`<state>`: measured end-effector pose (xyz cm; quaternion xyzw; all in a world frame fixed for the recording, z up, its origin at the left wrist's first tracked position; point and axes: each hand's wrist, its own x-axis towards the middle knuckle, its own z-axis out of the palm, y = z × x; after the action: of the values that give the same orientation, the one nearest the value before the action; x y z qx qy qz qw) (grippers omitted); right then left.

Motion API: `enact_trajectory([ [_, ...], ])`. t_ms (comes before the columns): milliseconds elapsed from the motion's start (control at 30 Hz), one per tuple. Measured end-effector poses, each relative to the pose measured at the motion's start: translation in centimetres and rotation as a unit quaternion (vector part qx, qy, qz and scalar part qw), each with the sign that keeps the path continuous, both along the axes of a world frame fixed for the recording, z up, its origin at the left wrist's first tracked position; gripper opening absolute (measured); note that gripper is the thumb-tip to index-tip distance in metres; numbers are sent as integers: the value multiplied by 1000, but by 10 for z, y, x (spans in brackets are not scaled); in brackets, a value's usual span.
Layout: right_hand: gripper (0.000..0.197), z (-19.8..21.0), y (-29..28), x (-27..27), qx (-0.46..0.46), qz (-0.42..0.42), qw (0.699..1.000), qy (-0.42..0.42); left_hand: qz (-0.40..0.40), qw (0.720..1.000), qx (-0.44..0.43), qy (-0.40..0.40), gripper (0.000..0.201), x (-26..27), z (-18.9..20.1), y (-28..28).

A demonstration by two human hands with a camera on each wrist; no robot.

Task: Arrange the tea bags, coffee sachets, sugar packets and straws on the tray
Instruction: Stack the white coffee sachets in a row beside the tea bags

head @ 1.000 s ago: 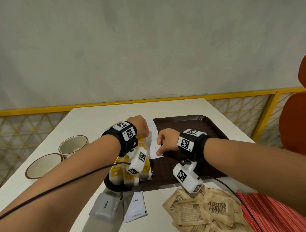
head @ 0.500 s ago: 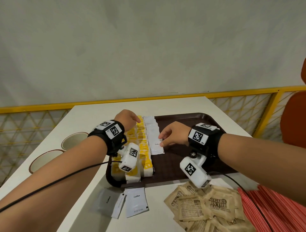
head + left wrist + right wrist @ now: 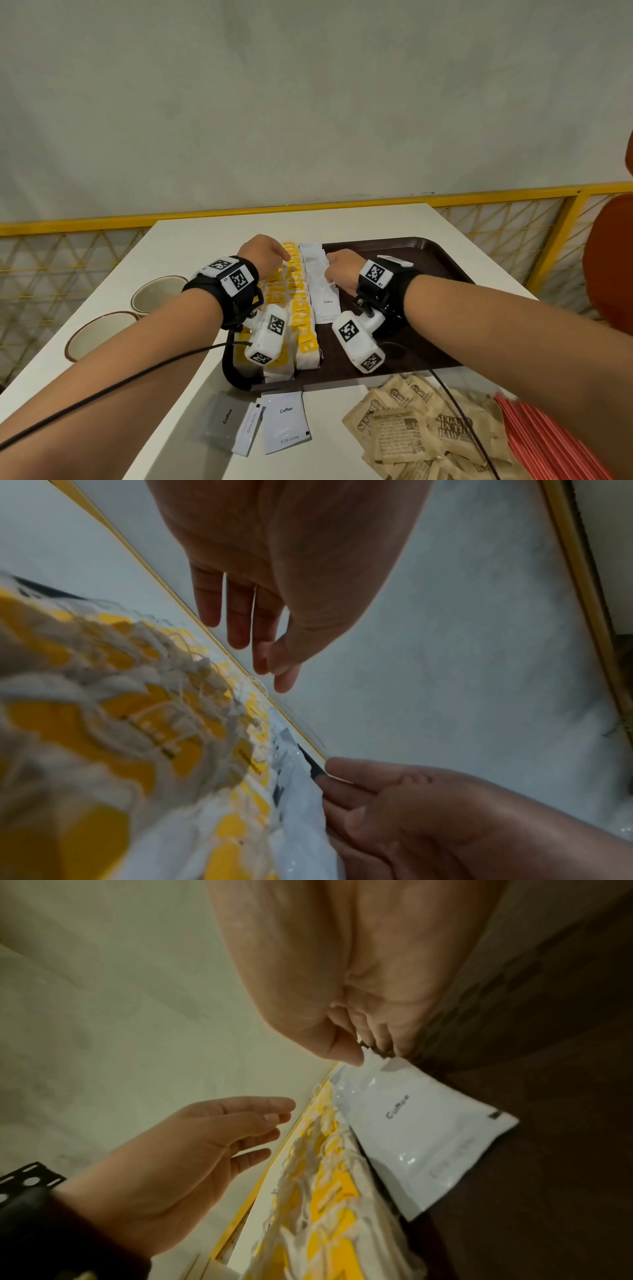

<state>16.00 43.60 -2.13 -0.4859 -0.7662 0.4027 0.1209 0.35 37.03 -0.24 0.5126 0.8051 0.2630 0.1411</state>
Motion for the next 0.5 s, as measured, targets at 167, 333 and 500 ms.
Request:
enact_trajectory([
  [167,45,3,2,-3,16,-1,1000,-11,-5,1000,0,4,36,2,-1,-3],
  [333,53,9,-2,19,46,10,998,30,-4,1000,2,0,36,-4,-3,-9],
  [500,44,3,-13,33,116,96,986,-69,-10,1000,-4,0,29,-5,-2,-10],
])
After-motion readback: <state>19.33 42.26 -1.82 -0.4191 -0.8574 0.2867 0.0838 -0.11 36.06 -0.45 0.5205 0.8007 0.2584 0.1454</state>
